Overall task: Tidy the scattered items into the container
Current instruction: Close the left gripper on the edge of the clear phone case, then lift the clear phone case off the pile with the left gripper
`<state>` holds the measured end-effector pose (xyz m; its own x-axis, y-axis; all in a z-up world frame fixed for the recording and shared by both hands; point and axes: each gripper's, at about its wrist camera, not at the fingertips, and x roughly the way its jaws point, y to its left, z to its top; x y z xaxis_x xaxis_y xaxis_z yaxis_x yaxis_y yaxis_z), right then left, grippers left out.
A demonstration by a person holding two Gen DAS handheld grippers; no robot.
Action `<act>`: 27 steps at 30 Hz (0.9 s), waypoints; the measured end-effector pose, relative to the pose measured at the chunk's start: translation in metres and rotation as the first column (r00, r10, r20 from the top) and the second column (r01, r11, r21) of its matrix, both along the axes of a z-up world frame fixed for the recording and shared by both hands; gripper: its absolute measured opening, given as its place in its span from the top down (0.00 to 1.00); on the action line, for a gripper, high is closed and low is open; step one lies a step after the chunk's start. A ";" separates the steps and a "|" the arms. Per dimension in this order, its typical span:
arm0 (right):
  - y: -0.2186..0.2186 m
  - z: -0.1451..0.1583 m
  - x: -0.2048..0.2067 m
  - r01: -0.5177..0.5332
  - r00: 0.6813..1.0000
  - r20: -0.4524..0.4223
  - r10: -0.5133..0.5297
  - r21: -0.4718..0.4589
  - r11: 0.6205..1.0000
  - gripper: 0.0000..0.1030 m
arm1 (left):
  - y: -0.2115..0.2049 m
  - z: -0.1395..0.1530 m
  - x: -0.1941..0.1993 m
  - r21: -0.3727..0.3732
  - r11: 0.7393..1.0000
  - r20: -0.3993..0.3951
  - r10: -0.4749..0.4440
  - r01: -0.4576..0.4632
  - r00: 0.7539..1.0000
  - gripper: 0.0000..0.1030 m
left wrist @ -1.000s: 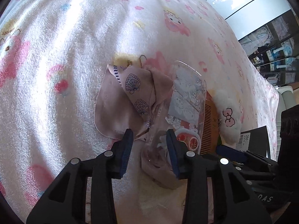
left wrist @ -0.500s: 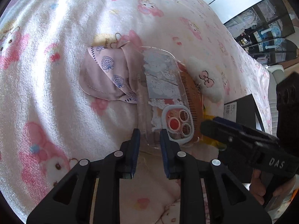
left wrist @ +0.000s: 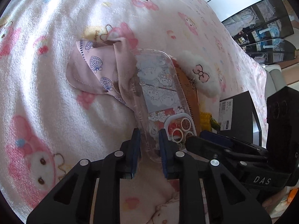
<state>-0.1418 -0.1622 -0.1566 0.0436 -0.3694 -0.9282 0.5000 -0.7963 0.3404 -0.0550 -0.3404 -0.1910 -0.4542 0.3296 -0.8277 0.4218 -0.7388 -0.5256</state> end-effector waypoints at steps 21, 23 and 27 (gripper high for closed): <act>-0.013 -0.015 0.019 -0.063 0.992 0.111 0.065 -0.024 0.998 0.46 | -0.040 -0.016 -0.022 0.009 0.998 0.040 0.064 -0.064 0.997 0.62; -0.014 -0.012 0.023 -0.061 0.993 0.103 0.065 -0.037 0.997 0.52 | -0.038 -0.019 -0.006 0.064 0.995 0.038 0.072 -0.074 0.997 0.62; -0.020 -0.006 0.032 -0.062 0.991 0.117 0.072 -0.088 0.994 0.66 | -0.030 -0.018 0.019 0.122 0.989 0.037 0.083 -0.087 0.996 0.72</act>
